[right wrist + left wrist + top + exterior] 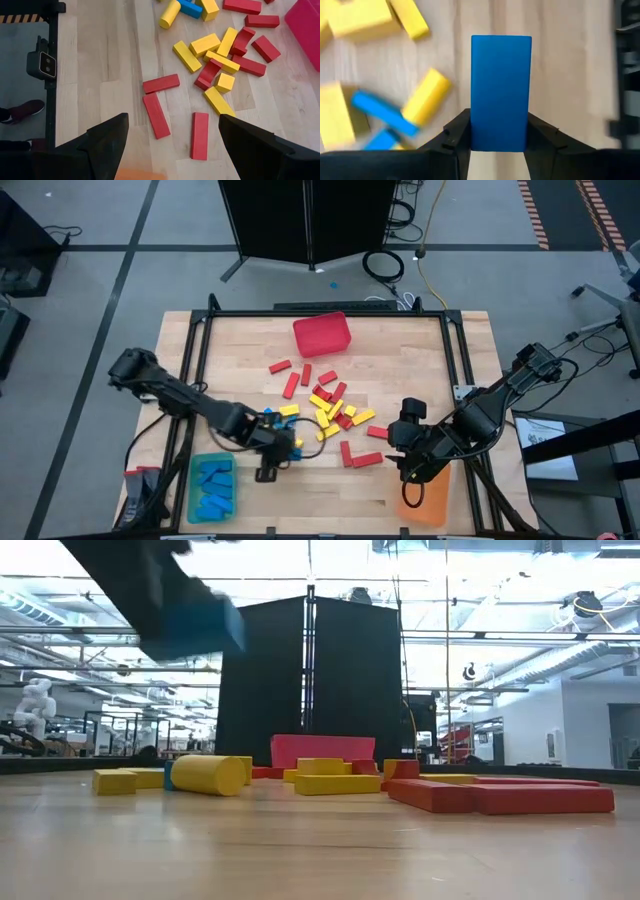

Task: Sort blocks
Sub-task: Put the blue block into the green bin

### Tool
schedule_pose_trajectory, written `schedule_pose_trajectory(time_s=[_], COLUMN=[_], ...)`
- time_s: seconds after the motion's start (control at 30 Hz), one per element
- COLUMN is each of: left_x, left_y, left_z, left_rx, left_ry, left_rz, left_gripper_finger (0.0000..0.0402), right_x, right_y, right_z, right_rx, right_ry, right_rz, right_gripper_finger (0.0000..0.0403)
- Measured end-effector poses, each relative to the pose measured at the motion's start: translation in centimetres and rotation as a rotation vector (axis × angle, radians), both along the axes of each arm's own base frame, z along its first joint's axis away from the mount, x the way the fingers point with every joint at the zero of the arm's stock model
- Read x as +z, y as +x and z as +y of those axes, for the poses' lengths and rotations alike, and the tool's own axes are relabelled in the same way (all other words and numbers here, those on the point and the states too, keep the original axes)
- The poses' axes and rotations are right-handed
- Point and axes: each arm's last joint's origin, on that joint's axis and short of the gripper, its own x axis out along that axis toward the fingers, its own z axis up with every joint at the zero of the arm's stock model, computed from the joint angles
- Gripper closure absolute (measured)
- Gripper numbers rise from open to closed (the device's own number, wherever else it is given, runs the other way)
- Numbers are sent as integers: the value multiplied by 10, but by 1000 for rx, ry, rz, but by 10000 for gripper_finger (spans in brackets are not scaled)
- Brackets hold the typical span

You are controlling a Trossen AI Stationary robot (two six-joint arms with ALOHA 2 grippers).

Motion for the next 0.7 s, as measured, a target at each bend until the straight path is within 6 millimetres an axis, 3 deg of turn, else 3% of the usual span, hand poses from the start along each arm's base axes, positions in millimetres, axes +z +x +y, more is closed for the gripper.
schedule_pose_trajectory(time_s=[0.2, 0.47, 0.7], left_x=[20, 19, 17], left_y=[-55, -120, -164], left_z=[-29, -85, -110], left_rx=[94, 250, 392], left_ry=[1, -55, -81], left_rz=[120, 227, 259], left_gripper_finger=[264, 264, 264], right_x=[0, 0, 0], right_y=[0, 0, 0], right_z=[0, 0, 0], right_rx=[1, 4, 16], right_ry=[-3, -8, -17], right_rz=[2, 0, -1], right_gripper_finger=[96, 96, 96])
